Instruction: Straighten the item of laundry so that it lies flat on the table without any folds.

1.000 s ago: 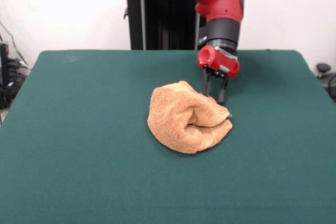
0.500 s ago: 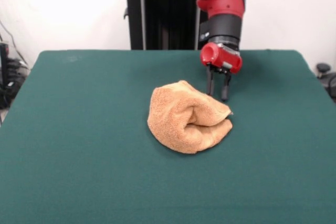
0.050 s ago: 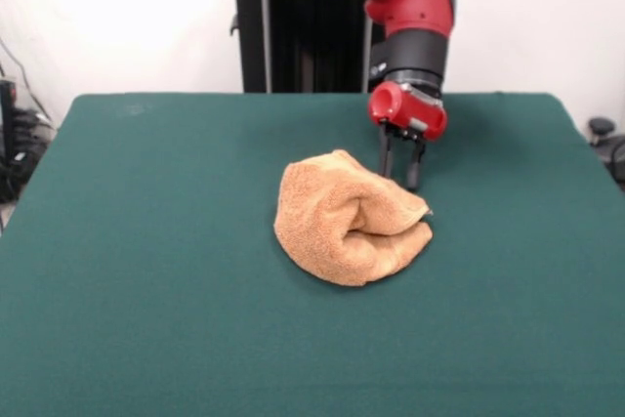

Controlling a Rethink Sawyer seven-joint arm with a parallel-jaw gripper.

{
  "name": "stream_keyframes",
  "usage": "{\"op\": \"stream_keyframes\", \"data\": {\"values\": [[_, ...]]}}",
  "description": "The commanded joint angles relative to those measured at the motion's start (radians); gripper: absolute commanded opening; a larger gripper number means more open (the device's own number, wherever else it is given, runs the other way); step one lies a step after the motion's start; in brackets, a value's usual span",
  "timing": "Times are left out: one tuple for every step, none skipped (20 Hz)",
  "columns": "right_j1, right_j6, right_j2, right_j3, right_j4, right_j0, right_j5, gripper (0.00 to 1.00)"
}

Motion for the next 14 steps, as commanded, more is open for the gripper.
{"op": "stream_keyframes", "data": {"values": [[0.076, 0.102, 0.067, -0.097, 0.11, 0.012, -0.047, 1.0], [0.075, 0.113, 0.067, -0.092, 0.118, 0.012, -0.085, 1.0], [0.075, 0.119, 0.067, -0.089, 0.122, 0.013, -0.106, 1.0], [0.074, 0.12, 0.064, -0.086, 0.127, 0.015, -0.126, 1.0], [0.074, 0.117, 0.063, -0.085, 0.129, 0.019, -0.124, 1.0], [0.077, 0.111, 0.064, -0.089, 0.129, 0.02, -0.116, 1.0], [0.077, 0.109, 0.067, -0.092, 0.125, 0.018, -0.108, 1.0], [0.08, 0.109, 0.072, -0.099, 0.12, 0.013, -0.104, 1.0], [0.081, 0.107, 0.072, -0.1, 0.122, 0.013, -0.101, 1.0], [0.085, 0.105, 0.07, -0.1, 0.136, 0.015, -0.115, 1.0], [0.087, 0.104, 0.067, -0.096, 0.151, 0.019, -0.131, 1.0], [0.086, 0.106, 0.062, -0.089, 0.167, 0.023, -0.162, 1.0], [0.085, 0.104, 0.06, -0.086, 0.178, 0.026, -0.171, 1.0], [0.084, 0.103, 0.055, -0.08, 0.19, 0.03, -0.195, 1.0]]}}
